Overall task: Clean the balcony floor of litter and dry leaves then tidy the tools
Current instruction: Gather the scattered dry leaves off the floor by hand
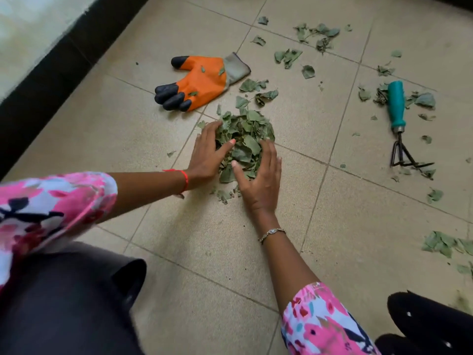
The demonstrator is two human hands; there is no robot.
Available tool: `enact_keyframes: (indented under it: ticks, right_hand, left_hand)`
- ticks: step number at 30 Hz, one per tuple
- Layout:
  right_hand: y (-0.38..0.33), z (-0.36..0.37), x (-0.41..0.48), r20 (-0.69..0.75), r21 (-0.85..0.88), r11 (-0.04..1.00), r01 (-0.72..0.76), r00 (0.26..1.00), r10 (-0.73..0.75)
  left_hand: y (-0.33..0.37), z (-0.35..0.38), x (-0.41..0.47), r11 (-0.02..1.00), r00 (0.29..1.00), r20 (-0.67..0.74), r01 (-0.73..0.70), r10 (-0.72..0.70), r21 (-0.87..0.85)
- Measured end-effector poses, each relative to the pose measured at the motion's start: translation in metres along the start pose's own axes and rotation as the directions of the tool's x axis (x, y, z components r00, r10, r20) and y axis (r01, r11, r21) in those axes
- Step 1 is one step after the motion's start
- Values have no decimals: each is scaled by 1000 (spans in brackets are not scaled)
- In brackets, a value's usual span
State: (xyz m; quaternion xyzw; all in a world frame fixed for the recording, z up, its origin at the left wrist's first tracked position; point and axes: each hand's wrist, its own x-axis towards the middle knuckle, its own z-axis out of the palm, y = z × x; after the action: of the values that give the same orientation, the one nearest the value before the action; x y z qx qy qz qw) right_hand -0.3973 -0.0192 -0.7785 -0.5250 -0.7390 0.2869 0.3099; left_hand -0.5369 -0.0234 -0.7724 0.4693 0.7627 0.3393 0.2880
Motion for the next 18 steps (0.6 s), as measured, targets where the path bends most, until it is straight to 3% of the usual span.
enact_keyframes:
  ticks: [3,7,10,18]
  right_hand:
    - [0,-1,-1,123,-96,992,87,990,-75]
    - [5,-2,-1,349,-213,931,296,913,-211]
    - [8,3,-1,412,-301,874,382,878,-243]
    - [9,8,19,181,-367,914,174,977,-114]
  left_hand:
    - [3,-6,-2,1000,997,80,4,-3,-12]
    - [12,-1,-10,997,999,-14,32,-33,-71]
    - [14,3,-16,974,988,-114,76,-102,-212]
    - [7,6,-17,976,970,-243,-52,-1,-211]
